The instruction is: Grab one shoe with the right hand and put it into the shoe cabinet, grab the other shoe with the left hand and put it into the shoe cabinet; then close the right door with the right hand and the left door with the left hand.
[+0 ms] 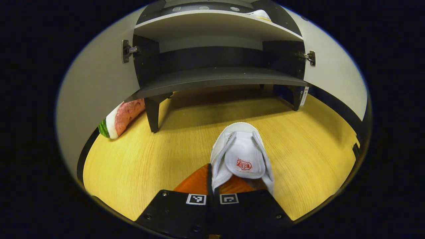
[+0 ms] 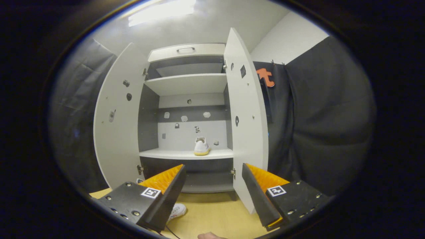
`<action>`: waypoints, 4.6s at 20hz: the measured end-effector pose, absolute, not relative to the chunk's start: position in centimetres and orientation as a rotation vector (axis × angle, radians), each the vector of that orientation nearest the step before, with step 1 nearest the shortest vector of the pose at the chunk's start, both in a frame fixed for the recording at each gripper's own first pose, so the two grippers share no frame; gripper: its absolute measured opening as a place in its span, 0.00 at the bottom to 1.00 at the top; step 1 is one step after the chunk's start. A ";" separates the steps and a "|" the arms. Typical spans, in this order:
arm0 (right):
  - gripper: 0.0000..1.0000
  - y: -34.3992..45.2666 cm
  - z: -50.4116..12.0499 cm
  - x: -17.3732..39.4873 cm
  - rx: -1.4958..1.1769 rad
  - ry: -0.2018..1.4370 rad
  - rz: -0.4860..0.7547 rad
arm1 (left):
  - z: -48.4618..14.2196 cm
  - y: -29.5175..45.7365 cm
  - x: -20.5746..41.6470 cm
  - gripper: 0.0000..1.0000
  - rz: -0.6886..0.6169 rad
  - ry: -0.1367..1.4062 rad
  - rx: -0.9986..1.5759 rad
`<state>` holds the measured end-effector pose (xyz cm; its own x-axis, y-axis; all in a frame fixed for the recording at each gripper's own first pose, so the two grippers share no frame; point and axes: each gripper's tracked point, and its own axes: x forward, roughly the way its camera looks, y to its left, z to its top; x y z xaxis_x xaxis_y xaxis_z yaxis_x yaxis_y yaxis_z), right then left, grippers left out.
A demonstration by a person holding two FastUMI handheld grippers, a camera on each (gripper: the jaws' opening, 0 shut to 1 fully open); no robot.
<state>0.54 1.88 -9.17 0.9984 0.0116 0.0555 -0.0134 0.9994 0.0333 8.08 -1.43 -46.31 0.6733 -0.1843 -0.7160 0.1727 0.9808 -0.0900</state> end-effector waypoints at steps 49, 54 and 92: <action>1.00 2.5 -12.2 -4.6 -0.002 -0.097 0.127 | -16.0 2.1 44.4 0.01 0.156 0.420 -0.242; 1.00 2.2 -12.3 -3.9 0.018 -0.096 0.120 | -17.9 3.6 44.9 0.01 0.202 0.462 -0.222; 1.00 -6.7 -1.4 -2.4 0.013 -0.132 -0.051 | -4.4 3.0 7.3 0.99 -0.127 0.151 -0.079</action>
<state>-2.37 -6.68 -1.44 0.9899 -0.0519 0.1316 0.0502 0.9986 0.0164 7.33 2.98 -4.42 0.9805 -0.1324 -0.1452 0.1206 0.9888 -0.0875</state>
